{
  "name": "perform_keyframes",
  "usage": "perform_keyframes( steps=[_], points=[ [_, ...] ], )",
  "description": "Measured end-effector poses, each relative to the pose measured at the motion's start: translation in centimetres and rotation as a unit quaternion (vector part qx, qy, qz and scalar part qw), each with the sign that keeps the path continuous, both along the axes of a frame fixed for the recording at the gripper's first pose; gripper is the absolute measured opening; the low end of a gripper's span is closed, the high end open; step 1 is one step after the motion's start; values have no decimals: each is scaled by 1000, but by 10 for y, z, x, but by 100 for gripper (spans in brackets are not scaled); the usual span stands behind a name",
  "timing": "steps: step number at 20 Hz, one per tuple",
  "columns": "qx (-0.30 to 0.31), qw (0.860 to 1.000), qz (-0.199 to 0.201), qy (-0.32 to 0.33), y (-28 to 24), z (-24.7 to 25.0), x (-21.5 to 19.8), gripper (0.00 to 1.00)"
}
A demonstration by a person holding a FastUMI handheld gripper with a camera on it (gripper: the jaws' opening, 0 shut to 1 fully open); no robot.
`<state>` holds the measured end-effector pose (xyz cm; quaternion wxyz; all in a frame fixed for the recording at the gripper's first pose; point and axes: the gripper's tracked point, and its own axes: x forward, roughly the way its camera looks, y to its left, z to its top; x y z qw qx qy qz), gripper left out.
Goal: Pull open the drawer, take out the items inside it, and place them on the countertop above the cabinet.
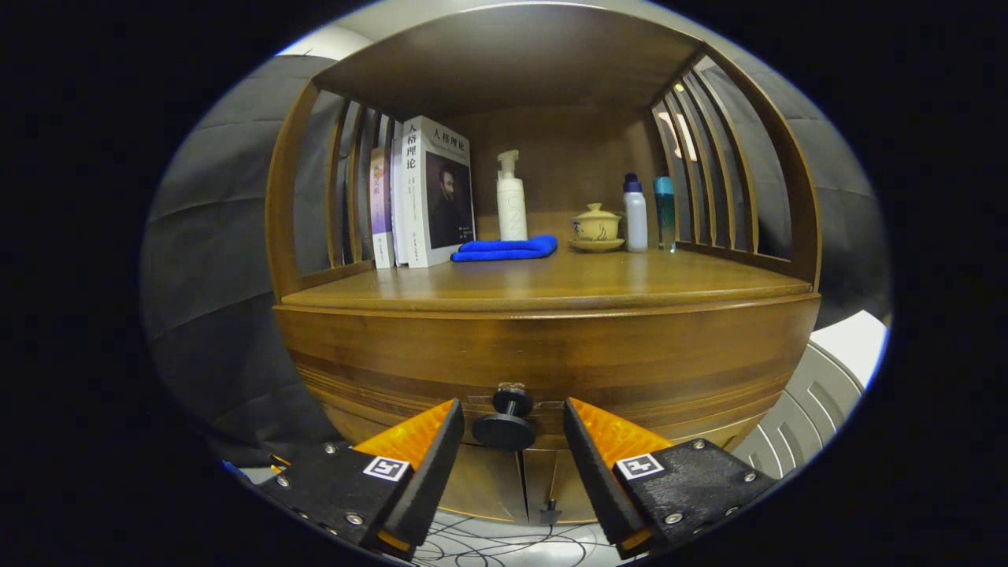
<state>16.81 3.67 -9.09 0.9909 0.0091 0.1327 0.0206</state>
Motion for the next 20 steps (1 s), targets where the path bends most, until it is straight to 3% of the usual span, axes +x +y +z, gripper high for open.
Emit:
perform_keyframes(
  steps=[5,10,12,20],
  points=[
    [7,1000,10,5,7,-4,9,61],
    [-39,999,21,-8,8,-6,7,37],
    [-32,999,18,-6,7,-6,5,33],
    [-38,999,19,-22,8,-4,-30,33]
  ],
)
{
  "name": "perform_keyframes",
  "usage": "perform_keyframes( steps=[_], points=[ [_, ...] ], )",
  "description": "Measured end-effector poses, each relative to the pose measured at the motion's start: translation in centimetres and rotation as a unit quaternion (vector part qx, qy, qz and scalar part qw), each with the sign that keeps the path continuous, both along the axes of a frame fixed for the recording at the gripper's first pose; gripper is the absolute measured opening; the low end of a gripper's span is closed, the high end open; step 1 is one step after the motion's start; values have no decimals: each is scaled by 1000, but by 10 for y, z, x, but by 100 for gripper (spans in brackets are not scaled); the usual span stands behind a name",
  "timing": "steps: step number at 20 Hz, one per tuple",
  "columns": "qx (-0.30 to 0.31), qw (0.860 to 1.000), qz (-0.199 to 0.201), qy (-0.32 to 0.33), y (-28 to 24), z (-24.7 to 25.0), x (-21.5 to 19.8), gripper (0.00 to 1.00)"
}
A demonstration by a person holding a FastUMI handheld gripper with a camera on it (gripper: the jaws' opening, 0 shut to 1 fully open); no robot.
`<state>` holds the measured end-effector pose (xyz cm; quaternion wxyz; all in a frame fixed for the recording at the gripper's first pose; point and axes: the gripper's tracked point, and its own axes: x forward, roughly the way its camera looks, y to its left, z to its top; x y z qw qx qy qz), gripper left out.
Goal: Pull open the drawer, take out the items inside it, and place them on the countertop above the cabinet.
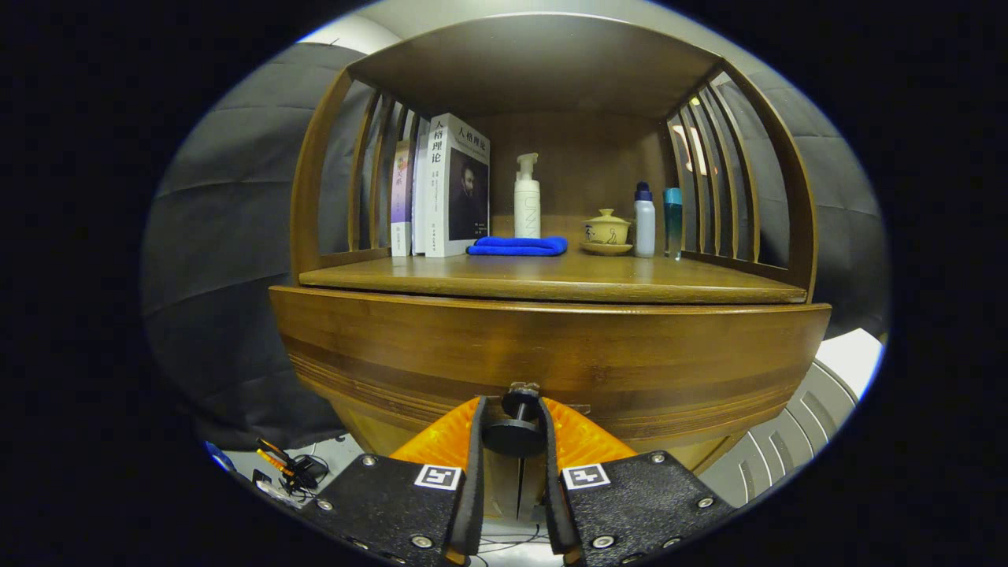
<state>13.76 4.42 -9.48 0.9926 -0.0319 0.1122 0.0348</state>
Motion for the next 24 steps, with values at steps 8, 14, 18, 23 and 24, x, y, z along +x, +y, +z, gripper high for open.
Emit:
perform_keyframes(
  steps=[8,14,18,23,24],
  points=[
    [5,1000,-2,-4,0,1,-39,33],
    [6,1000,2,-6,5,0,-73,33],
    [0,1000,13,-2,10,-3,-90,33],
    [-1,1000,15,0,13,-3,-108,33],
    [-3,1000,17,-2,13,-2,-112,33]
  ],
)
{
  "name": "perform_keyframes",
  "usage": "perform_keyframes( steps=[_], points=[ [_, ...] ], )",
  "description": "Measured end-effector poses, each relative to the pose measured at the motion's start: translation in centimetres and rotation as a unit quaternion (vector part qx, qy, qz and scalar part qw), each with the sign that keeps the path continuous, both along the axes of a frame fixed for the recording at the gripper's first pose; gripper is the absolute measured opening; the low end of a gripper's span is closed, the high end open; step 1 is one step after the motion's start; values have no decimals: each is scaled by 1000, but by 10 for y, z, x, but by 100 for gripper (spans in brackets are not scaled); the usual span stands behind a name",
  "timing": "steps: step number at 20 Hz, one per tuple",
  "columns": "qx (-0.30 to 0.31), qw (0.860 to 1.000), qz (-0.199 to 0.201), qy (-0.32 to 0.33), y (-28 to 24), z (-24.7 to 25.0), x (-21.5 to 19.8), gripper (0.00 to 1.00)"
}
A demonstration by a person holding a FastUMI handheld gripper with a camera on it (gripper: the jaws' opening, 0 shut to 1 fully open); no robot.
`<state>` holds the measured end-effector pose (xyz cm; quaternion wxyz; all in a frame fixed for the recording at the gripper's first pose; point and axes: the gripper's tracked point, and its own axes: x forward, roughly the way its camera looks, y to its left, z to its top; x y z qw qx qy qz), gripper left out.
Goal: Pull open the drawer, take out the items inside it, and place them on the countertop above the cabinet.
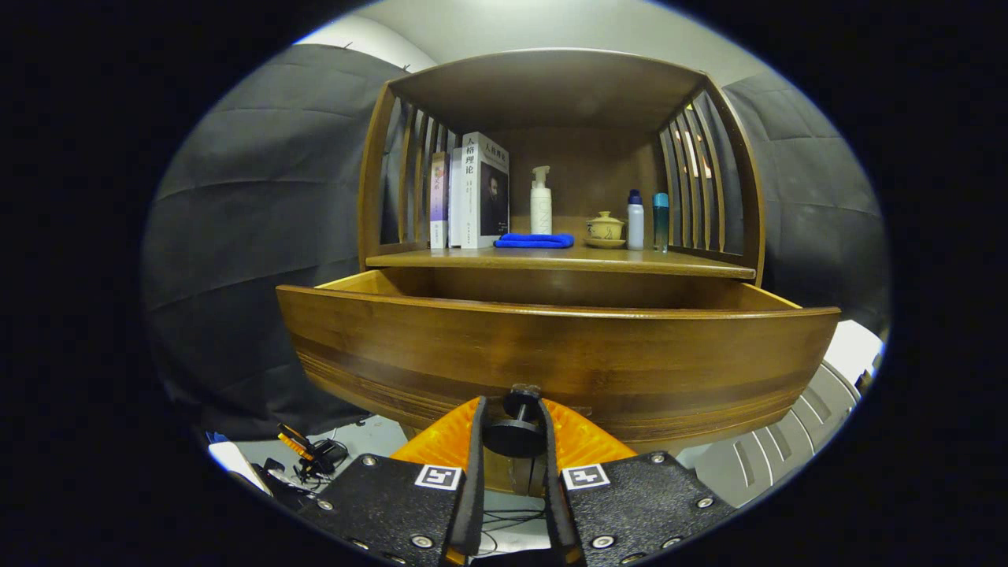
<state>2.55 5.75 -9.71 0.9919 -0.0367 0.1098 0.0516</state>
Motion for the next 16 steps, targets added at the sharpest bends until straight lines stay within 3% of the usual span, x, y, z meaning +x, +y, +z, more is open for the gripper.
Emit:
perform_keyframes(
  steps=[16],
  points=[
    [4,999,39,16,20,-4,-56,33]
  ],
)
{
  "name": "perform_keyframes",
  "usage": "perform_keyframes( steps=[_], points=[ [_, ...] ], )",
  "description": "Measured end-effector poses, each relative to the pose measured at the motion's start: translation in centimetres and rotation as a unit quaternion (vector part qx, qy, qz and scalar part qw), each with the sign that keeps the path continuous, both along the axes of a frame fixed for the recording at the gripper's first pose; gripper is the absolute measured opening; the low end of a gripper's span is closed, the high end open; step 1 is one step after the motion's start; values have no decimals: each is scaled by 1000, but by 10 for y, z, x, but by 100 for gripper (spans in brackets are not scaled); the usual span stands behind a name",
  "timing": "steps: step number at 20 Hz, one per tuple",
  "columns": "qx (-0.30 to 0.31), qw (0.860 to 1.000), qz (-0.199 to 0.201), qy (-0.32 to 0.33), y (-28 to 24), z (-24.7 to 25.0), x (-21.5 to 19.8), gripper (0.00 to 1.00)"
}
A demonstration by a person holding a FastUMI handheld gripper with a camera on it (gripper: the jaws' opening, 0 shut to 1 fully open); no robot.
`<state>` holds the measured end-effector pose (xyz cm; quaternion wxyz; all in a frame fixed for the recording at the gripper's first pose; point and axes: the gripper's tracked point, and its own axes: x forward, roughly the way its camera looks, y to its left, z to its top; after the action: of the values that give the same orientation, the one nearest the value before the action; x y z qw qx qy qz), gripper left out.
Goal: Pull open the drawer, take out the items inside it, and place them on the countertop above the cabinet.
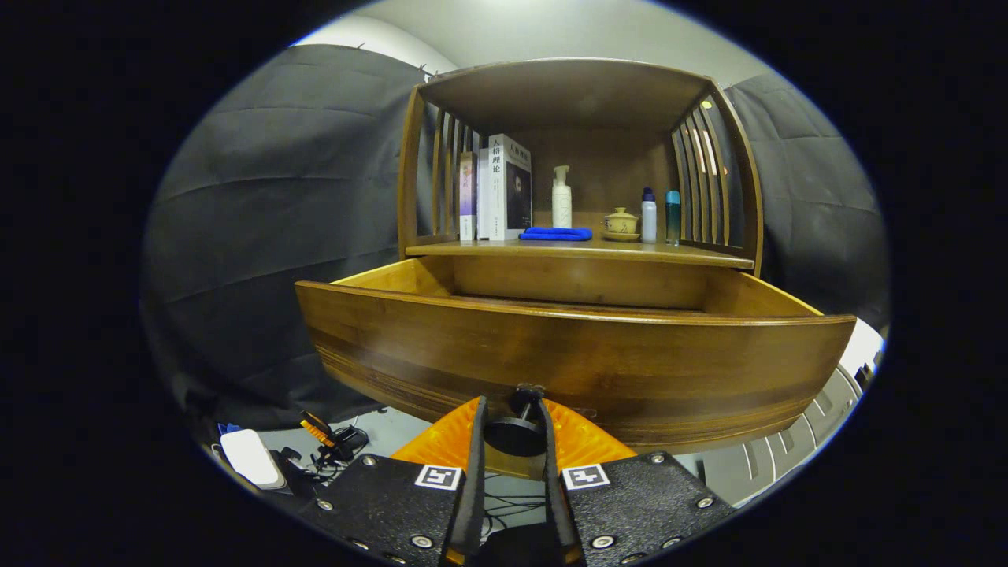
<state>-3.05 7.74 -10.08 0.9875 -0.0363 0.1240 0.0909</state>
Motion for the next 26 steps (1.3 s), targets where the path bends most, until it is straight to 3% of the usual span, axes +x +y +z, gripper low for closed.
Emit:
perform_keyframes(
  steps=[8,18,26],
  points=[
    [-7,1000,13,-7,10,0,-19,33],
    [-2,996,31,-83,16,55,-23,89],
    [27,996,39,-73,13,117,8,93]
  ],
)
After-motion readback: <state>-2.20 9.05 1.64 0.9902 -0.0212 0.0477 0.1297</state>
